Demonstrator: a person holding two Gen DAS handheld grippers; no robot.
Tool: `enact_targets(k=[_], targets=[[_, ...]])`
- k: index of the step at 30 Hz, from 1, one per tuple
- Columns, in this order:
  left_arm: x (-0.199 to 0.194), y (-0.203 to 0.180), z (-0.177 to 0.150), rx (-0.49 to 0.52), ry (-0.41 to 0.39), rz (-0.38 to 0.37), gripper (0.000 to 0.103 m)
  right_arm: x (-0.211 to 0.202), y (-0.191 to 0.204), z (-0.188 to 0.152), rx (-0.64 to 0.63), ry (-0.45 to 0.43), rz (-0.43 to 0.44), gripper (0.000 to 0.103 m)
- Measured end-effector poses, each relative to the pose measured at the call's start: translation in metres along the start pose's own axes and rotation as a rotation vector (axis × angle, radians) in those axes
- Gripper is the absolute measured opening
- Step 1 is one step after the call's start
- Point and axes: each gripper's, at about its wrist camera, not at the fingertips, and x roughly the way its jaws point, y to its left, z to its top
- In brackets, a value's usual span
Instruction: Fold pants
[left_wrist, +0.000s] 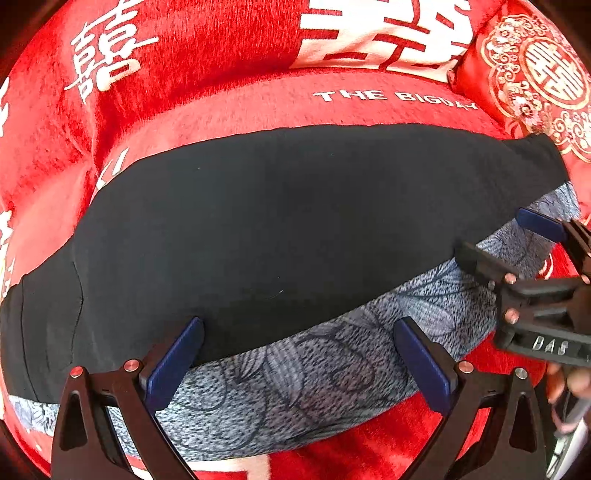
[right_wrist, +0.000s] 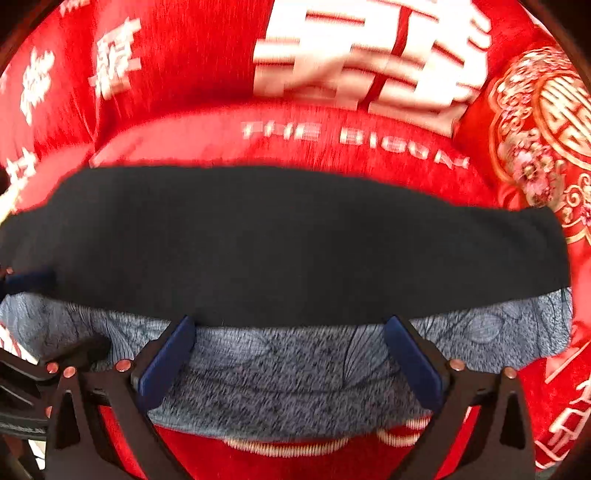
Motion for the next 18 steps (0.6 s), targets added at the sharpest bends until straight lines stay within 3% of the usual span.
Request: enact_targets(k=[5,10,14,18], targets=[[-0.016,0.04,-0.03,-0.052,-0.02,-0.013,0.103,-0.007,-0.002,-0.008,-0.002,0.0,-0.004,0.103],[-0.035,0.111,-0.074,-0.167,-0.024,0.087,0.103,-0.009,-0.001,-0.011,0.001,0.009,-0.026,0.103],[-0.059,0.184,-0.106,-0.375,-0.021,0.17,0.103,-0.006,0.0,-0.008,0.013,0.018,-0.046,0.103],[-0.07,0.231,-0.128,-0.527,-0.038,0.128,0.103,-0.007,0.003,-0.005,0.051,0.041,-0.081,0.103]])
